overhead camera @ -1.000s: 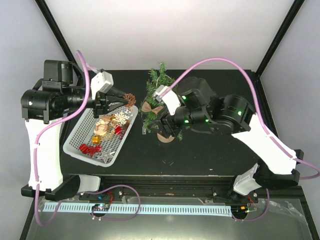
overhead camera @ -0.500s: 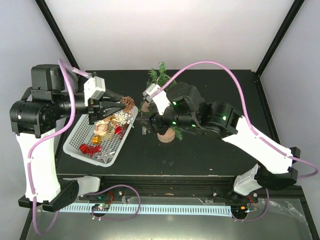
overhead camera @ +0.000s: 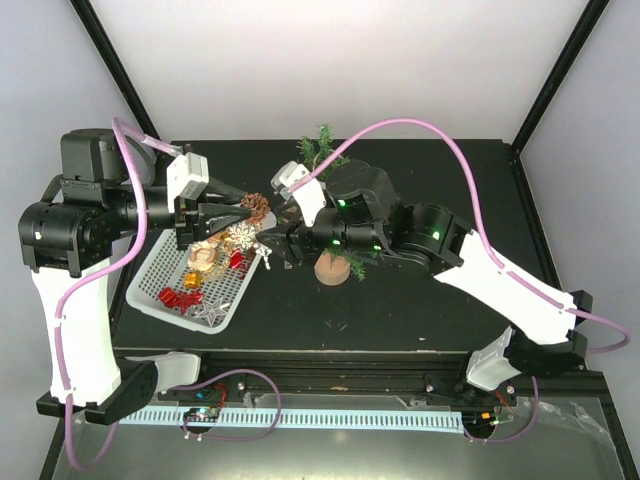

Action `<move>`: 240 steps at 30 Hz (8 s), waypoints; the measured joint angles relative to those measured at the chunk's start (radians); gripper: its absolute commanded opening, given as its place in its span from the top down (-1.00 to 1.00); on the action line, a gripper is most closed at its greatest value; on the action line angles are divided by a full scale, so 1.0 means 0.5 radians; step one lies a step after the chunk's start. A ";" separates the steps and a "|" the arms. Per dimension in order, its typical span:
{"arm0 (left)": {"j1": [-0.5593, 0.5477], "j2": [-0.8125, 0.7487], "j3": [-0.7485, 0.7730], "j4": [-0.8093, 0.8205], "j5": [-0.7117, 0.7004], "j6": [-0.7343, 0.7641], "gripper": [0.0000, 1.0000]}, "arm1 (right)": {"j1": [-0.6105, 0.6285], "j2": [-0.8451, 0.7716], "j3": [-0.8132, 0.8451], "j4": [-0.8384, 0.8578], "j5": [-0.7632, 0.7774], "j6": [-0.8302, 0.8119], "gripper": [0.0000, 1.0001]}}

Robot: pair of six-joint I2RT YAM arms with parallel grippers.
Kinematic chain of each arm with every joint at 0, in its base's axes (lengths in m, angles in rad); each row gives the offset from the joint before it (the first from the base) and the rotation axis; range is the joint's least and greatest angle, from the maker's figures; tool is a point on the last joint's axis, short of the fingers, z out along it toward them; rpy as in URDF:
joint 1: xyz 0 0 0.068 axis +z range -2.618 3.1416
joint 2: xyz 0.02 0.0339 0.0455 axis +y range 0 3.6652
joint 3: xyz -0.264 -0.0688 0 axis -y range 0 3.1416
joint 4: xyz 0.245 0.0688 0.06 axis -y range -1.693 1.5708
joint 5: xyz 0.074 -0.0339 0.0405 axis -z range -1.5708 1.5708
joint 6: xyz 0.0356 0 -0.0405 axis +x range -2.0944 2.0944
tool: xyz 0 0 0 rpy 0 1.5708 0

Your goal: Decorate the small christmas tree

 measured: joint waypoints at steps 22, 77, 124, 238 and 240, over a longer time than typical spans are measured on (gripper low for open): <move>0.001 0.004 0.031 0.045 0.005 -0.024 0.42 | 0.002 0.153 0.088 0.007 -0.108 -0.040 -0.03; 0.044 0.103 -0.045 0.063 0.078 0.089 -0.56 | 0.006 -0.054 0.134 -0.291 -0.072 -0.043 0.95; -0.587 0.244 -0.408 0.002 0.192 0.491 -0.19 | 0.006 0.121 0.748 -0.759 -0.291 0.011 0.95; 0.303 -0.066 -1.083 1.164 0.140 -0.575 0.07 | -1.040 -0.375 -0.660 0.004 -0.224 0.912 0.90; 0.303 -0.065 -1.108 1.167 0.140 -0.574 0.07 | -1.054 -0.365 -0.677 0.001 -0.240 0.919 0.90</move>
